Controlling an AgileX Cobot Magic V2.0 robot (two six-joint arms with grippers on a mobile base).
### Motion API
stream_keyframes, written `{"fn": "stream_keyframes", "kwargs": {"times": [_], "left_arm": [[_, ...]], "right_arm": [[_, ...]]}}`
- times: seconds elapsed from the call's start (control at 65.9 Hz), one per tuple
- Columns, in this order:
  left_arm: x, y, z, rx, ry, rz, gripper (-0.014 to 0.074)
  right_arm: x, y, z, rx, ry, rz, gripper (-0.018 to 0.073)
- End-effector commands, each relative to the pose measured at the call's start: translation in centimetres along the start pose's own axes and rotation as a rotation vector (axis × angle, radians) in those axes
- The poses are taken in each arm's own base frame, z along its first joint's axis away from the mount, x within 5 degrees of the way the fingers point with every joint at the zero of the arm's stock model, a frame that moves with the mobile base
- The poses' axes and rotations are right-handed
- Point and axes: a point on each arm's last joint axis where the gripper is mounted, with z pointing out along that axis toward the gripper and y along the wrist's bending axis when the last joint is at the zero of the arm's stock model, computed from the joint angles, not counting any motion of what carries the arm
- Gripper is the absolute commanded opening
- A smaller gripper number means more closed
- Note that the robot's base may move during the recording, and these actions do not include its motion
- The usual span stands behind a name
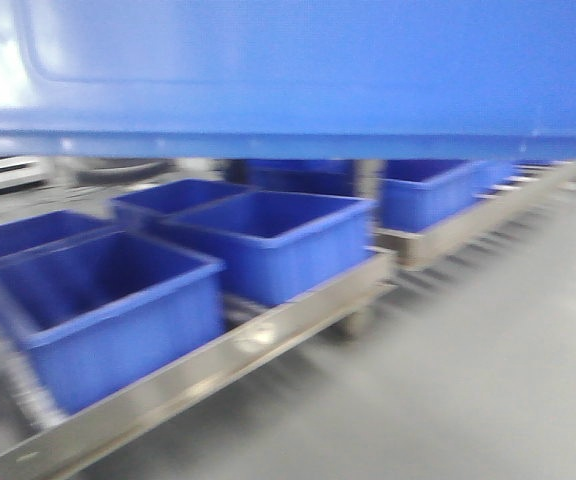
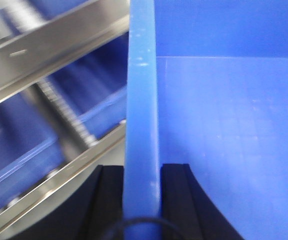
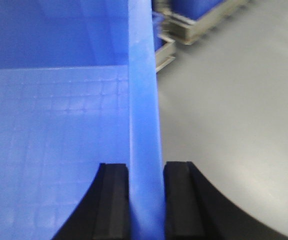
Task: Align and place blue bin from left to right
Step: 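Back the base away from the rack while holding the bin, then drive across the floor carrying the bin in both grippers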
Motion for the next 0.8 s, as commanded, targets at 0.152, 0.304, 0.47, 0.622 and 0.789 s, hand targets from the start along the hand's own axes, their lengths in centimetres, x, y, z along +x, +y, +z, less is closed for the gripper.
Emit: {"fn": "stream_keyframes", "kwargs": {"times": [0.152,0.304,0.47,0.622,0.789], "left_arm": [[-0.67,-0.66,-0.61,0.08,-0.078,0.003,-0.0111],[-0.67,-0.66,-0.61,0.08,-0.078,0.003,-0.0111],[-0.67,-0.66,-0.61,0.08,-0.078,0.003,-0.0111],[-0.67,-0.66,-0.61,0.08,-0.078,0.003,-0.0111],[-0.67,-0.66,-0.61,0.08,-0.078,0.003,-0.0111]], "right_arm": [[-0.92,0.5,-0.7,-0.081,-0.096,0.005,-0.0071],[-0.92,0.51,-0.7,-0.082,-0.097,0.005,-0.0071],[-0.92,0.51,-0.7,-0.082,-0.097,0.005,-0.0071],[-0.92,0.51,-0.7,-0.082,-0.097,0.005,-0.0071],[-0.92,0.51,-0.7,-0.082,-0.097,0.005,-0.0071]]}}
